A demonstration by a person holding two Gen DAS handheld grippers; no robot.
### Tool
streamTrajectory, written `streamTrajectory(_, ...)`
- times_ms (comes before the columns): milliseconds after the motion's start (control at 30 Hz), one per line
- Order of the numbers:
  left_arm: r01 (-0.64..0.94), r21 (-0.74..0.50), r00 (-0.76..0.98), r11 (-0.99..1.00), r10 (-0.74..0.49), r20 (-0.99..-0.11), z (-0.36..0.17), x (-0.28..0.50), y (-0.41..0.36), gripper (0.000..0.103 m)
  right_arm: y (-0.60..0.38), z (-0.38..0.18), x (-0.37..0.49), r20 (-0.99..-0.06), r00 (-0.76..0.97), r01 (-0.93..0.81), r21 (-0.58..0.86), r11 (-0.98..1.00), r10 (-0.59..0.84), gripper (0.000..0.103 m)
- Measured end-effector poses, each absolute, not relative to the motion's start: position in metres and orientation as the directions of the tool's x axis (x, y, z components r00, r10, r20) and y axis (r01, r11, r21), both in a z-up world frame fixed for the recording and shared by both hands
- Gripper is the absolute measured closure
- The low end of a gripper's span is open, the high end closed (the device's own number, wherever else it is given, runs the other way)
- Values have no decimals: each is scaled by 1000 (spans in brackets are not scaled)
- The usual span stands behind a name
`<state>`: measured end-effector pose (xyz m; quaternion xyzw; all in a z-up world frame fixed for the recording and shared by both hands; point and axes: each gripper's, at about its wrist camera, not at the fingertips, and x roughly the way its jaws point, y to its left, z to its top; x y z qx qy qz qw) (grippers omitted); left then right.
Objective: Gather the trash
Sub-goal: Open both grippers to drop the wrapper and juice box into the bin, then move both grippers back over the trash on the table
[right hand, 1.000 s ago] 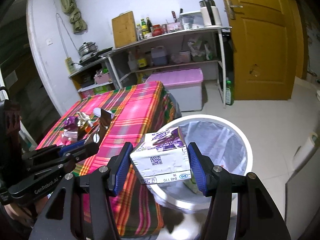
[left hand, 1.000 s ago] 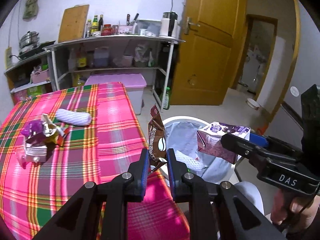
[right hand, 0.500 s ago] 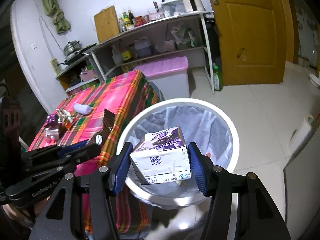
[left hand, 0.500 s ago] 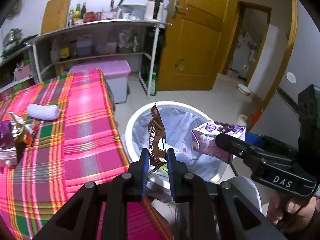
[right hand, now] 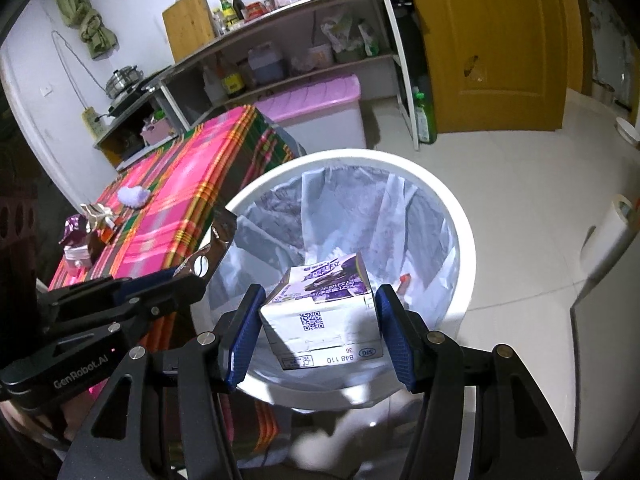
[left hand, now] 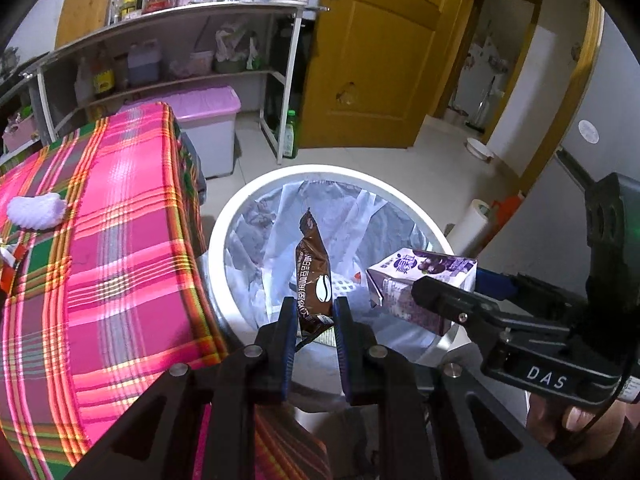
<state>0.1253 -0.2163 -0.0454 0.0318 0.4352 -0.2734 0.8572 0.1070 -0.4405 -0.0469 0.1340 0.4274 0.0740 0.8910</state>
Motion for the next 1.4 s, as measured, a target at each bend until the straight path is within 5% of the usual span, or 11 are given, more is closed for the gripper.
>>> streamTrajectory(400,503,-186,441,844,-435,-785,-54,132,-225,78,-445,-49,106,-750,616,-11,300,954,243,45)
streamTrajectory(1400,417,-220,611,882,-451,-650,8,75,-144,78,-381,26,66,-632,716,-212,206,955,295,45)
